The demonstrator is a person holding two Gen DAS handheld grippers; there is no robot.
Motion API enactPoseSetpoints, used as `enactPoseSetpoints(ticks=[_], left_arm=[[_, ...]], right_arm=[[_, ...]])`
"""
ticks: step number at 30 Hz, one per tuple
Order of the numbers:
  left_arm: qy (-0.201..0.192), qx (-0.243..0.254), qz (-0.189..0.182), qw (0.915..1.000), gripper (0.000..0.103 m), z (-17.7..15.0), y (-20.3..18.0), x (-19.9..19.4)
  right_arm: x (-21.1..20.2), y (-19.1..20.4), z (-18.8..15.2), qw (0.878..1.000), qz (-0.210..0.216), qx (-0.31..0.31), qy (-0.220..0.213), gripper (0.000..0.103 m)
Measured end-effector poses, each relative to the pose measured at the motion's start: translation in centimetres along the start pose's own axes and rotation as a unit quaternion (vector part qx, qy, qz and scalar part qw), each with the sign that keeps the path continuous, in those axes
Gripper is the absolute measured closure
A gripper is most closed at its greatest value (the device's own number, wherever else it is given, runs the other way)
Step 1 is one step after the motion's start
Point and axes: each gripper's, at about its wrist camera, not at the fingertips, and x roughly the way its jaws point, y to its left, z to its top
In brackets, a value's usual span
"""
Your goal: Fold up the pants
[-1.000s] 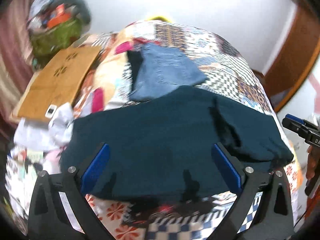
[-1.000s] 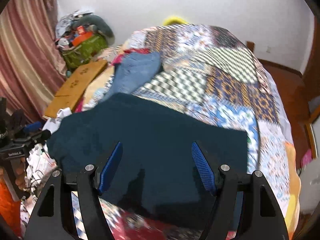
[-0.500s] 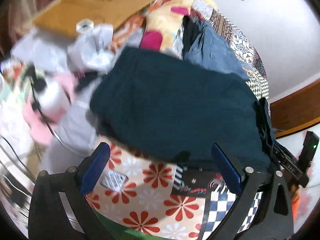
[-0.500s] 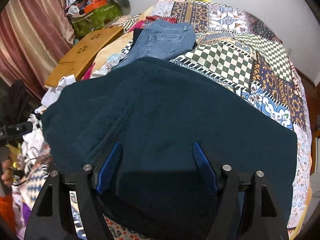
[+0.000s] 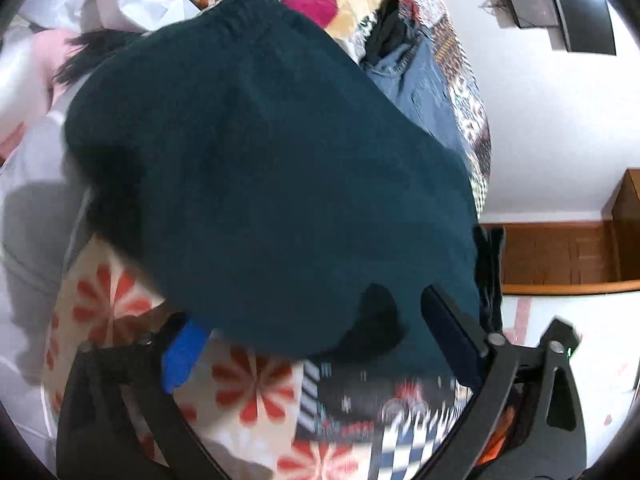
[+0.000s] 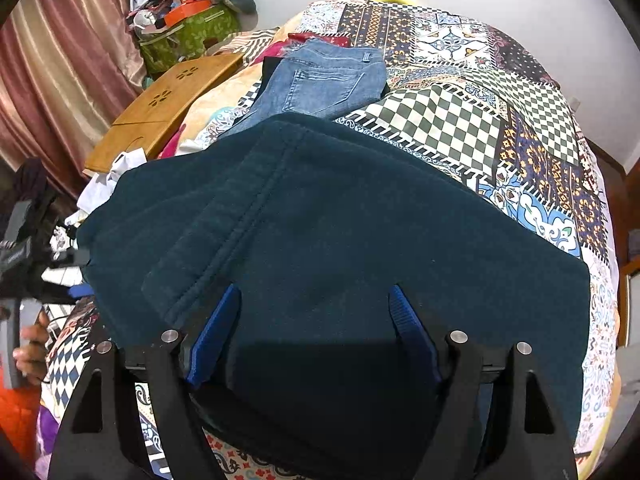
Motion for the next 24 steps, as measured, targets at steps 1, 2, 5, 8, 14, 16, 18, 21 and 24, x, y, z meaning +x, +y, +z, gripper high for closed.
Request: enactPoseSetpoints(ticks=[1,2,5,8,14,16,18,21,24], left_arm=[[-0.002,-0.006,0.001,1.0000,0.011,0.6,0.0,0.3],[-0.004,-0.011,-0.004,0.9999,0.016,1.1,-0.1,0.5],[-0.017,-0.030,0.009,0.9994,0.045,2.0,0.1,0.6],[-0.044,-0.040,0.026,0.9979,0.069,2.4,0.4,0.2],[-0.126,0.060,0.119,0.9831,0.079,1.9,-3.6,-2.0],[-0.159,0.108,0.152,0.9695,0.080,1.5,-5.6,-3.6],[-0.191,0.149,0.178,0.9538,0.081,1.2,-7.6,-5.4],[-0.233,0.191,0.202,0.9319,0.082,0.9,-10.7,-8.2],[-0.267,0.221,0.209,0.9145,0.082,0.6,-13.9,-10.4]], right_arm=[[0.0,0.0,0.0,1.000,0.000,0.000,0.000,0.028],[0.0,0.0,0.0,1.000,0.000,0.000,0.000,0.028],[0.0,0.0,0.0,1.000,0.001,0.001,-0.001,0.028],[0.0,-0.1,0.0,1.000,0.003,0.004,-0.002,0.028],[-1.3,-0.2,-0.2,1.000,0.010,0.013,-0.001,0.028],[-2.4,-0.5,-0.4,1.000,0.011,0.009,-0.011,0.028],[-3.9,-1.0,-0.8,1.000,0.005,0.005,-0.027,0.028],[-5.7,-2.4,-1.4,0.999,-0.010,0.010,-0.046,0.028],[-7.4,-4.3,-2.3,0.997,-0.021,0.035,-0.062,0.028]])
